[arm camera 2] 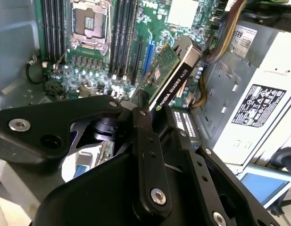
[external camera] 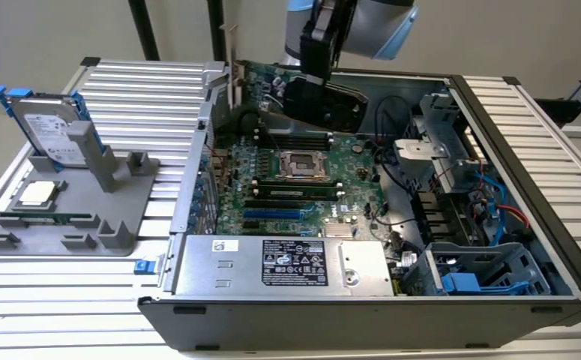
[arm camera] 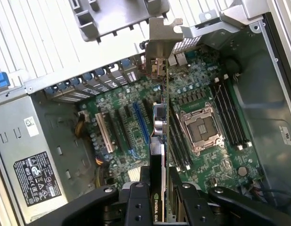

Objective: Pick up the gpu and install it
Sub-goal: 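Insert the gpu into the slot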

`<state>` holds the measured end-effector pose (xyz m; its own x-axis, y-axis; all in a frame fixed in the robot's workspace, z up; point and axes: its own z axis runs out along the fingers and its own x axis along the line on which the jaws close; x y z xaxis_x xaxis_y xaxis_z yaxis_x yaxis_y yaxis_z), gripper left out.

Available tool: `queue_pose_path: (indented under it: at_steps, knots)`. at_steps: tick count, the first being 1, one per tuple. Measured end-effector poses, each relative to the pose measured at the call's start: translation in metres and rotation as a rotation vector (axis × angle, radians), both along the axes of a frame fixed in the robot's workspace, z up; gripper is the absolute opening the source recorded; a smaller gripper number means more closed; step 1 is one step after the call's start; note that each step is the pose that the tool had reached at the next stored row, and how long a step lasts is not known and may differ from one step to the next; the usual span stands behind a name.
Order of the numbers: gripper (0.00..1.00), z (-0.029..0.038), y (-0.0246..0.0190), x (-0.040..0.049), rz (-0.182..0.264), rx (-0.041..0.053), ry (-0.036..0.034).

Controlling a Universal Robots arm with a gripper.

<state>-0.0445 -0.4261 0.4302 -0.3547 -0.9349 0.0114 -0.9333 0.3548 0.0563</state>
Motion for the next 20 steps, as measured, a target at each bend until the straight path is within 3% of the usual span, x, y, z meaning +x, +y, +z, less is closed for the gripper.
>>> queue_pose_path:
  at_steps: [20]
  knots:
    - [0.00,0.0001,0.0000,0.0000,0.116,0.0000,0.0000]
